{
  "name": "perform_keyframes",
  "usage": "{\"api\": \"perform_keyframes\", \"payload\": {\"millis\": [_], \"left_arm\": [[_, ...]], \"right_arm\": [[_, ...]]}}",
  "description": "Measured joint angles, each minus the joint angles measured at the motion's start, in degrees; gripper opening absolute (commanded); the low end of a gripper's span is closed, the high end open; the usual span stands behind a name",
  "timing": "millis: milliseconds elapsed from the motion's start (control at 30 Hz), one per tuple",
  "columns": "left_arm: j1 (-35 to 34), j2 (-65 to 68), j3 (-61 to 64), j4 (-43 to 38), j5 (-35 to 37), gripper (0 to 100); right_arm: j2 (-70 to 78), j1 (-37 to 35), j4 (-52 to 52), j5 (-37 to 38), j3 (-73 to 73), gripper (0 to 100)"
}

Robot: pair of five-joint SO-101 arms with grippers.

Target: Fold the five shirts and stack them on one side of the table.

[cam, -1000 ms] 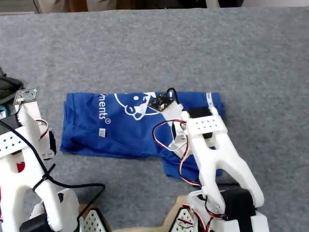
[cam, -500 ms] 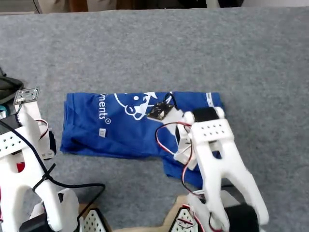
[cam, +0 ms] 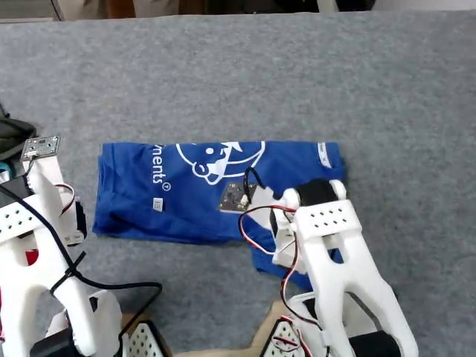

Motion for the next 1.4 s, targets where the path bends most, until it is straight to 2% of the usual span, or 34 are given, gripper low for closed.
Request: {"api": "perform_keyframes", "payload": {"millis": [167,467,600,667,767,800,867,1400], "left_arm": [[0.0,0.0,0.0,0.0,0.0,2],[0.0,0.0,0.18,0.0,0.26,2],[0.0,0.0,0.18,0.0,1.14,2],[0.0,0.0,0.18,0.0,1.32,2],[0.0,0.0,0.18,0.0,1.41,2],[0.0,0.0,0.18,0.0,1.41,2],[0.0,0.0,0.18,0.0,1.41,2],[0.0,0.0,0.18,0.0,1.41,2]], "right_arm": [[0.0,0.09,-7.3,0.0,0.18,18.0],[0.18,0.09,-12.92,-0.79,0.44,18.4],[5.01,0.09,-15.91,-1.32,0.44,18.4],[8.53,0.09,-17.05,-2.29,0.44,16.3],[13.1,0.09,-18.02,-3.16,0.44,1.9],[13.89,0.09,-18.02,-3.6,0.44,0.2],[14.15,0.09,-18.02,-4.22,0.44,2.8],[8.44,0.09,-2.9,-2.29,-5.01,0.9]]}}
